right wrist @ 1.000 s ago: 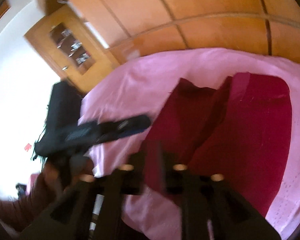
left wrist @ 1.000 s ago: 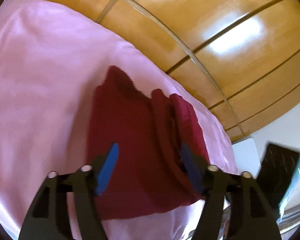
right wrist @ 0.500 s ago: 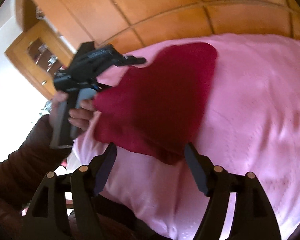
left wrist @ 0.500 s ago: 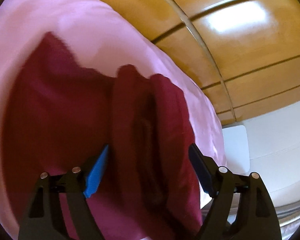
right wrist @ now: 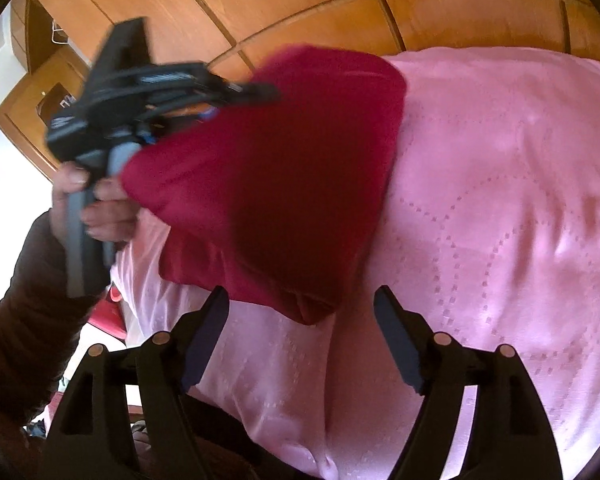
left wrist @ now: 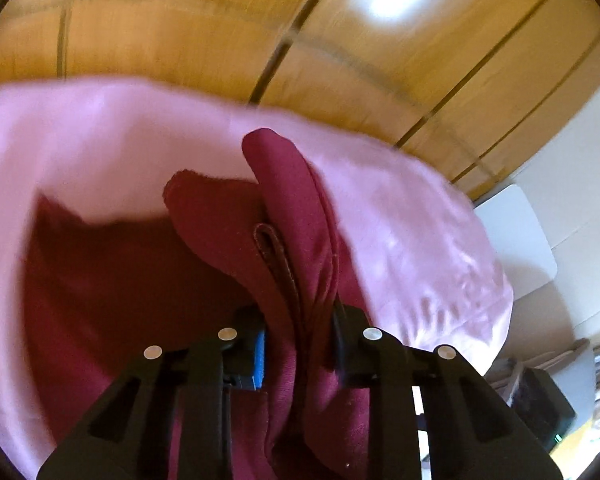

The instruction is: Fold small clothes

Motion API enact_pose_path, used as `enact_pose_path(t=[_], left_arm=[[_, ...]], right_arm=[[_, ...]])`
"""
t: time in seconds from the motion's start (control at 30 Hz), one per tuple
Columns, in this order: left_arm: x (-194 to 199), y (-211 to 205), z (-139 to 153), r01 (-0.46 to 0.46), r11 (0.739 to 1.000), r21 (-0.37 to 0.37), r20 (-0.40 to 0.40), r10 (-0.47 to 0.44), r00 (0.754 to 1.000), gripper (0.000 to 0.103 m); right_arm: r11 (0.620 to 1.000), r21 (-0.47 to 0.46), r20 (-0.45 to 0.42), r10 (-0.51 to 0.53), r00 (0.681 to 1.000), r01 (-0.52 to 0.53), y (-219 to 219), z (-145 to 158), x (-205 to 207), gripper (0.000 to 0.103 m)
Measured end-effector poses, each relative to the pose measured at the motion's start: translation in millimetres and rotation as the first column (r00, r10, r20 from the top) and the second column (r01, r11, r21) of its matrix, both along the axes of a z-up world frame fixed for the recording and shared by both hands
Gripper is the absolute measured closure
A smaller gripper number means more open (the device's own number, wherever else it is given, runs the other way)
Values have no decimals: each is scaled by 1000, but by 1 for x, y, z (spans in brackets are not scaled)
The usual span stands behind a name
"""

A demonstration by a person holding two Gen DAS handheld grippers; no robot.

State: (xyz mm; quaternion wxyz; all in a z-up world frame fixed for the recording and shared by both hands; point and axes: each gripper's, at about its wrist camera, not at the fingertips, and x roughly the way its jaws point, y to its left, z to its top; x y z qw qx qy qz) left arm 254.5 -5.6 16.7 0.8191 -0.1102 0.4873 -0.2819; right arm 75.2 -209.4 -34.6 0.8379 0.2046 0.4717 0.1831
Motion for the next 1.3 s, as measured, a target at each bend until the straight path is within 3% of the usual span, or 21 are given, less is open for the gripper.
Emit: enact_pose_path(t=[0.13, 0.23, 0.33, 0.53, 0.7, 0.77, 0.83, 0.87, 0.93, 1.07, 1.13, 1.2, 1.3], left_arm=[[-9, 33, 41, -18, 1000, -19, 96, 20, 995, 79], [-14, 69, 51, -60, 998, 19, 131, 57, 990, 79], [-5, 103, 35, -118, 991, 64, 101, 111, 989, 79], [-2, 139, -17, -171, 982, 75, -17, 173, 985, 79], [-19, 125, -63, -162, 973, 166, -26, 169, 985, 78], [-28, 128, -63, -184, 974, 135, -10, 187, 982, 77], [-31, 134, -59, -219, 968, 119, -13, 222, 975, 69], [-32, 136, -55, -251, 958, 138, 2, 253, 967, 63], [-36, 140, -45, -300, 941, 155, 36, 298, 954, 62], [-55, 142, -8, -408, 890, 204, 196, 372, 907, 62], [-66, 141, 9, -419, 888, 189, 263, 365, 893, 62], [-71, 134, 21, -413, 891, 188, 306, 346, 887, 62], [-72, 117, 19, -383, 898, 216, 330, 302, 894, 62]], right_arm=[[1000, 1, 36, 0, 999, 0, -2, 12, 0, 28], [1000, 12, 61, 9, 998, -10, 4, 20, 4, 30], [999, 20, 90, 25, 996, -27, 19, 30, 13, 40], [990, -27, 150, 141, 979, -139, 70, 41, 34, 58], [957, -182, -26, 227, 974, -228, 104, -12, 43, 61], [945, -230, -35, 229, 973, -231, 105, -23, 39, 61], [945, -232, -47, 227, 973, -232, 101, -27, 36, 61], [945, -228, -54, 227, 972, -233, 99, -28, 36, 61], [945, -227, -60, 229, 972, -237, 98, -27, 38, 60], [917, -243, -62, 311, 948, -316, 101, -12, 28, 42], [917, -240, -30, 321, 947, -318, 94, 3, 26, 42], [940, -199, 31, 287, 957, -276, 84, 25, 29, 42], [978, -96, 104, 192, 976, -183, 71, 47, 50, 39]])
